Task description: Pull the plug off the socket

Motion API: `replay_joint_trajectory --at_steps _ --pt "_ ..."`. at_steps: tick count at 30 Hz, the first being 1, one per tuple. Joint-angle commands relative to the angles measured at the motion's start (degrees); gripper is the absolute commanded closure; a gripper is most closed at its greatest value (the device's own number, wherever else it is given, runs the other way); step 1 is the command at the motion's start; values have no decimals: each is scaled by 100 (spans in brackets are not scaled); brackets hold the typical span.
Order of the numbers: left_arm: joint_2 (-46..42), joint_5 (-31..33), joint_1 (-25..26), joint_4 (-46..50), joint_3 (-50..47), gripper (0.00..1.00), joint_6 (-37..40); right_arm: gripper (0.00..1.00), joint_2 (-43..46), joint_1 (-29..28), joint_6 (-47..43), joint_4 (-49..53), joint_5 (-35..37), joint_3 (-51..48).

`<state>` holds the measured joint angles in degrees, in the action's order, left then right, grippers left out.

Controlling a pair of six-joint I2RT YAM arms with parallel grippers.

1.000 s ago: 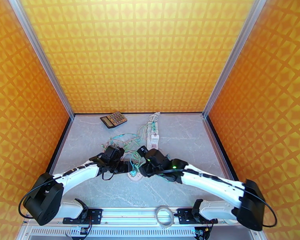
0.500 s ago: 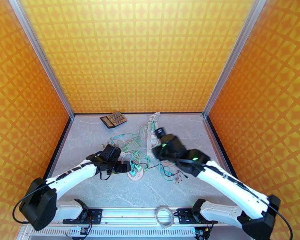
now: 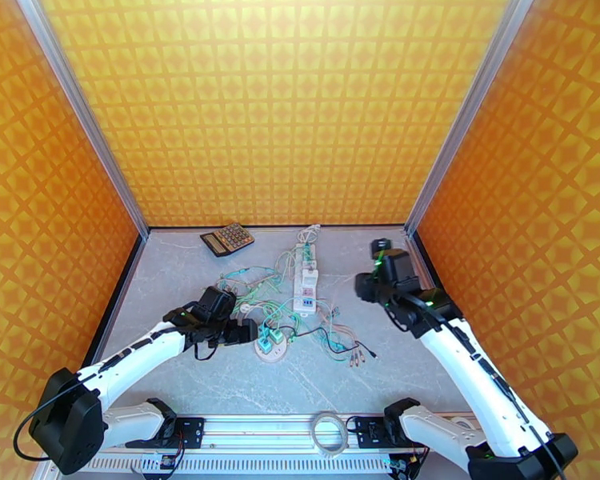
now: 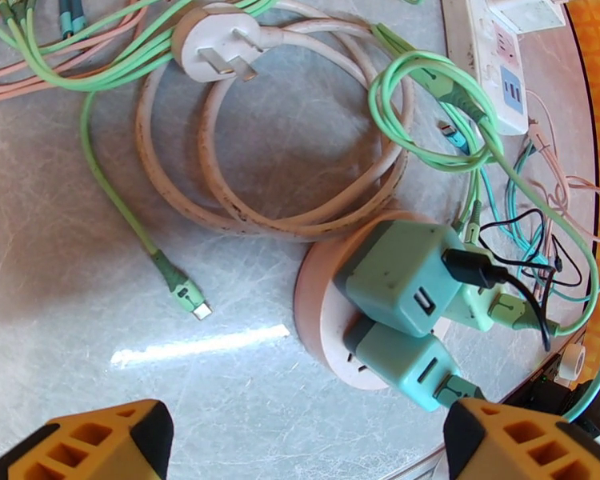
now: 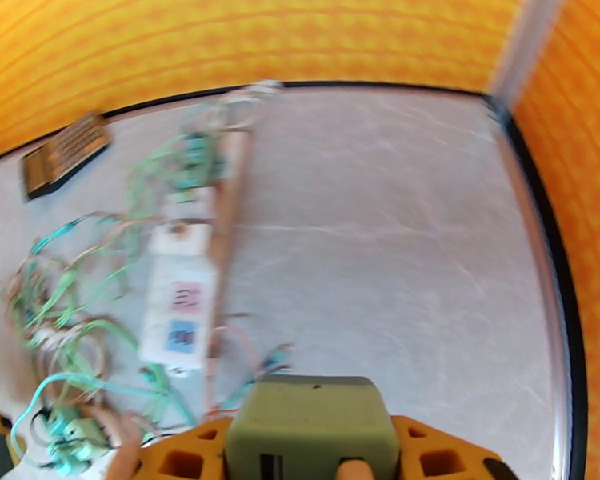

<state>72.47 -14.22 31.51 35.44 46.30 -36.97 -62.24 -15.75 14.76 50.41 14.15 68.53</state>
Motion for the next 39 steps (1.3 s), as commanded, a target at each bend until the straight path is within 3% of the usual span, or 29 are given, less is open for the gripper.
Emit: replay_joint_trajectory --at_steps 1,6,18,22,29,39 --pt "-119 103 -60 123 34 6 131 64 106 370 -6 133 -203 268" --pt "-119 103 -118 125 47 6 171 64 -80 678 -124 277 -390 994" --pt "-92 103 -180 118 101 5 222 63 -1012 705 -99 597 -845 3224" --pt "-110 104 -206 138 61 5 219 61 -964 705 110 551 -1191 2856" --pt "-117 103 -222 121 -67 5 212 60 -218 715 334 316 -807 1153" --pt "160 86 -248 10 21 5 293 59 199 731 507 790 -689 897"
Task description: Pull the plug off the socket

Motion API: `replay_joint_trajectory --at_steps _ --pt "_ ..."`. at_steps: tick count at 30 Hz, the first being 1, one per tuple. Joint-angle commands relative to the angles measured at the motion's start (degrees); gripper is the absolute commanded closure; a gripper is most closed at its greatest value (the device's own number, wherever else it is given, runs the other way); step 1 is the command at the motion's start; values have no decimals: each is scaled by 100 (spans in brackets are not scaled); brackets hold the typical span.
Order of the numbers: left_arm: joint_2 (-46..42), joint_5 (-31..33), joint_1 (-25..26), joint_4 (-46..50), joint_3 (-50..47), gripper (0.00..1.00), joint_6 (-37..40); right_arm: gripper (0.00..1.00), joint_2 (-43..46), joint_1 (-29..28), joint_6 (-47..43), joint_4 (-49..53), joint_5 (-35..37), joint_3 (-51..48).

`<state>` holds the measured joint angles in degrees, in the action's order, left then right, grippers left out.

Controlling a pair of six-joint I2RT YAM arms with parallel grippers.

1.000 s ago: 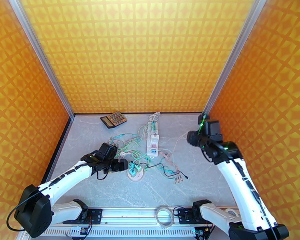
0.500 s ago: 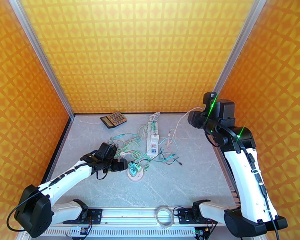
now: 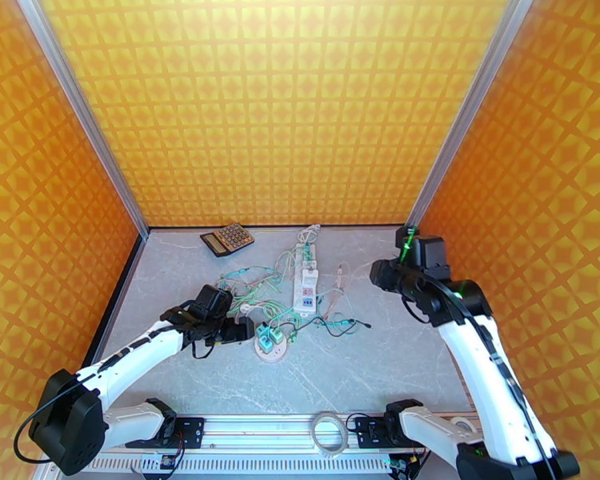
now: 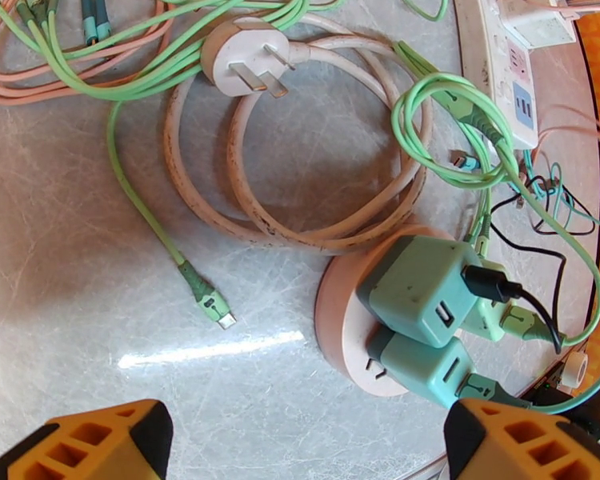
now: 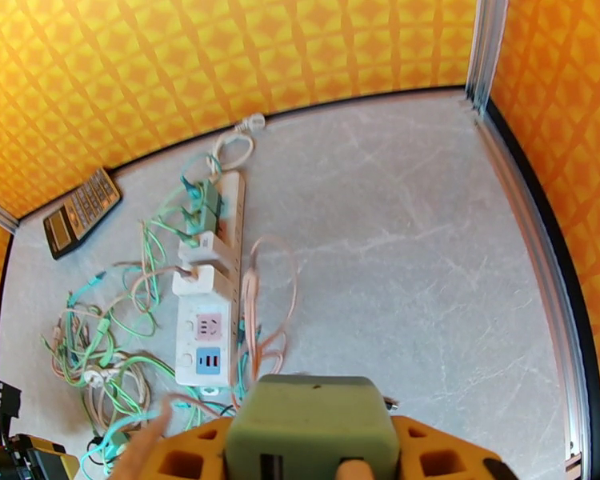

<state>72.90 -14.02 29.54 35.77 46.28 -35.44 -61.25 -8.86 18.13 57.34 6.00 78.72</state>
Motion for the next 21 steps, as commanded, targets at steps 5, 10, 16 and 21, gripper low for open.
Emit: replay_joint_trajectory --at_steps 5,10,16,21 --pt "144 40 -47 6 10 5 194 58 174 68 422 75 153 -963" --pt "-19 35 -54 -16 -163 5 147 58 289 202 724 141 367 -1968" --pt "-162 40 -54 -114 -399 5 61 56 502 540 1128 -114 234 -3132" --pt "-154 40 -54 -103 -401 5 73 54 276 674 1414 -185 190 -3165"
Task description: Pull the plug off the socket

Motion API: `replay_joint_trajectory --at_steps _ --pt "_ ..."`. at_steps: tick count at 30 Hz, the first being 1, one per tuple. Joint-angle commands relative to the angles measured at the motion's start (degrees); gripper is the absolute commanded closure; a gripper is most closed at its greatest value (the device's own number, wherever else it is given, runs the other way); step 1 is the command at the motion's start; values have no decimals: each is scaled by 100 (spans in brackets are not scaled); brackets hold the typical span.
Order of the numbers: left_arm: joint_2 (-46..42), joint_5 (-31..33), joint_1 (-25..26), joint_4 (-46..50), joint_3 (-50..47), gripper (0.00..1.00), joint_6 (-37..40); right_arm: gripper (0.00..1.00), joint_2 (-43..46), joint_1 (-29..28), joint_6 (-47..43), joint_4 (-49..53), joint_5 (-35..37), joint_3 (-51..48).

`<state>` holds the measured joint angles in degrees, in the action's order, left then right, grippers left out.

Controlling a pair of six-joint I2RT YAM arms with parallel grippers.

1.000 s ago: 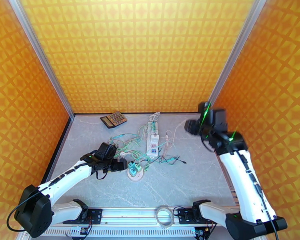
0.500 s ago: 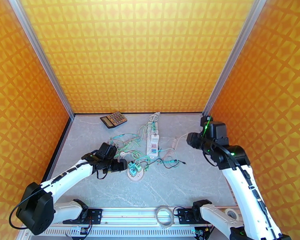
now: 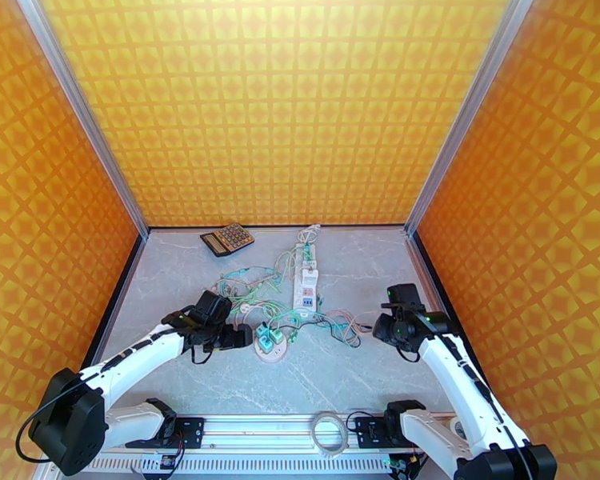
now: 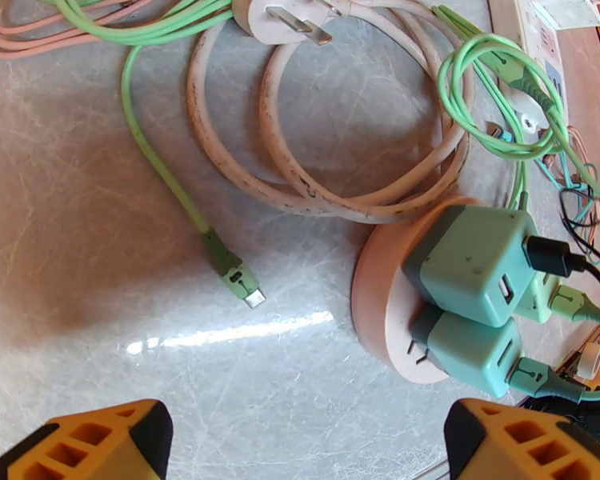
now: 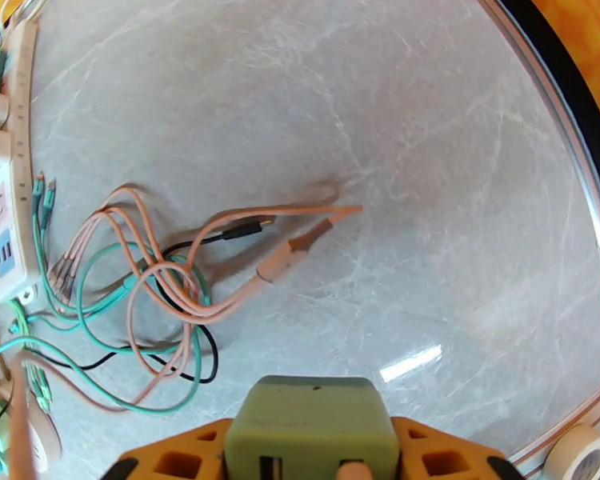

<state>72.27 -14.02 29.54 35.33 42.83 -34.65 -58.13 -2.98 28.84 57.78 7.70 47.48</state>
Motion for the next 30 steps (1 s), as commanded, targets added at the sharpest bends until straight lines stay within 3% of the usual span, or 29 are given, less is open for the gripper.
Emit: replay_joint_trajectory --at_steps 1,10,12,17,19,26,30 --pt "-91 40 -54 -61 -51 5 0 53 -47 124 431 -280 -43 -126" --pt "-150 40 -59 -94 -73 5 -42 48 148 550 1093 -855 -1086 -1165" --pt "-165 44 -54 -79 -49 5 -41 36 152 545 1108 -810 -1173 -1193" --pt "-139 35 -54 -45 26 5 -22 25 347 548 1076 -554 -1127 -1024" --pt "-134 39 -54 -28 69 5 -11 2 448 546 1026 -410 -1138 -860" --pt "-152 35 -54 -169 124 5 -41 1 524 487 549 -103 -1603 -80" --pt "-181 40 -58 -232 114 6 -106 2 511 -59 429 -213 -1703 252"
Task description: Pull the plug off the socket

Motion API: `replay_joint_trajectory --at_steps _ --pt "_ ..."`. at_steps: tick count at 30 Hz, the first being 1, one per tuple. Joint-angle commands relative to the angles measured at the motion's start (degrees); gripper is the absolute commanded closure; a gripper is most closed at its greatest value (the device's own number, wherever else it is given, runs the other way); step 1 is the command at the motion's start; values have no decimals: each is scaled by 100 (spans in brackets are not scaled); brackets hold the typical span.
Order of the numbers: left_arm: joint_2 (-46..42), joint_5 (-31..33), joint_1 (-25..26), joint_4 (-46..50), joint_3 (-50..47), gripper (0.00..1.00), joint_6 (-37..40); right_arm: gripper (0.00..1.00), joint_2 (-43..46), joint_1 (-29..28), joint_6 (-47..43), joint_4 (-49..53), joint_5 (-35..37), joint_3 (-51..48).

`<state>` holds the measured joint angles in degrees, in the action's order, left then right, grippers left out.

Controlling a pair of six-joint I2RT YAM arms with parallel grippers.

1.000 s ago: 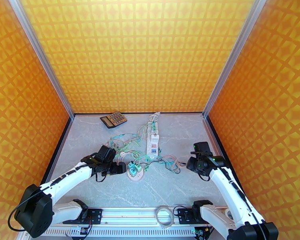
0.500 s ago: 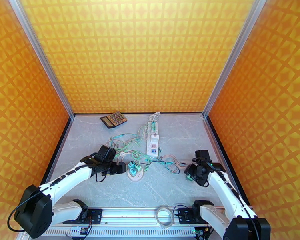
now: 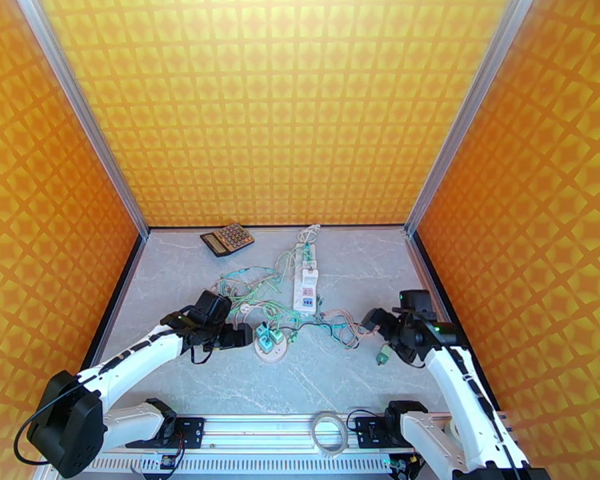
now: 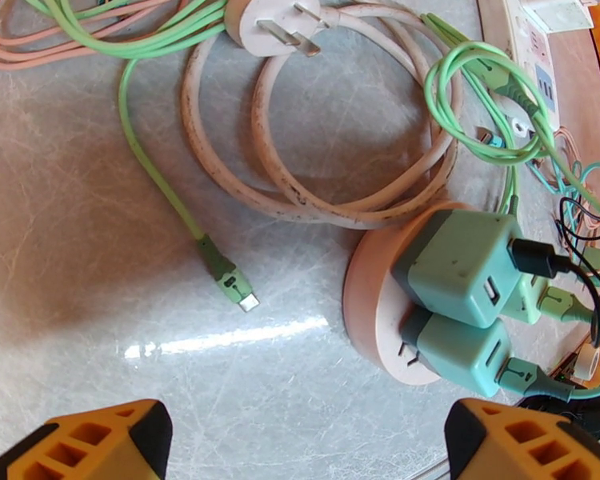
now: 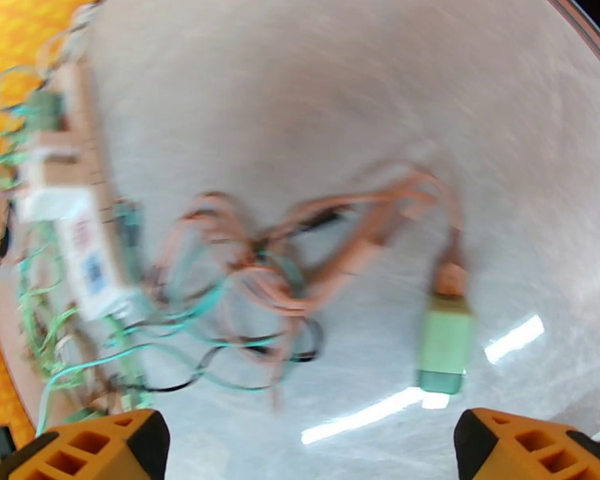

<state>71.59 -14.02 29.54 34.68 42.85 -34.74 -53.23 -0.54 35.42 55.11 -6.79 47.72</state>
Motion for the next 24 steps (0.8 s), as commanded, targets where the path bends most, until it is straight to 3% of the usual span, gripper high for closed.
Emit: replay_joint_trajectory --at_steps 1,8,17,23,24 --pt "-132 42 -49 -182 114 6 -111 2 23 -485 -234 -16 -248 266" --pt "-319 39 -62 -299 20 12 -365 1 -194 -2220 -209 -738 155 374" --pt "-699 31 -54 -339 -204 17 -504 2 -1190 -4543 -446 -1574 1192 604" --pt "-1093 23 -54 -248 -308 18 -645 2 -1586 -4927 -469 -2905 613 147" --pt "-1126 22 -54 -219 -325 18 -679 10 -1662 -4947 -593 -2977 511 143"
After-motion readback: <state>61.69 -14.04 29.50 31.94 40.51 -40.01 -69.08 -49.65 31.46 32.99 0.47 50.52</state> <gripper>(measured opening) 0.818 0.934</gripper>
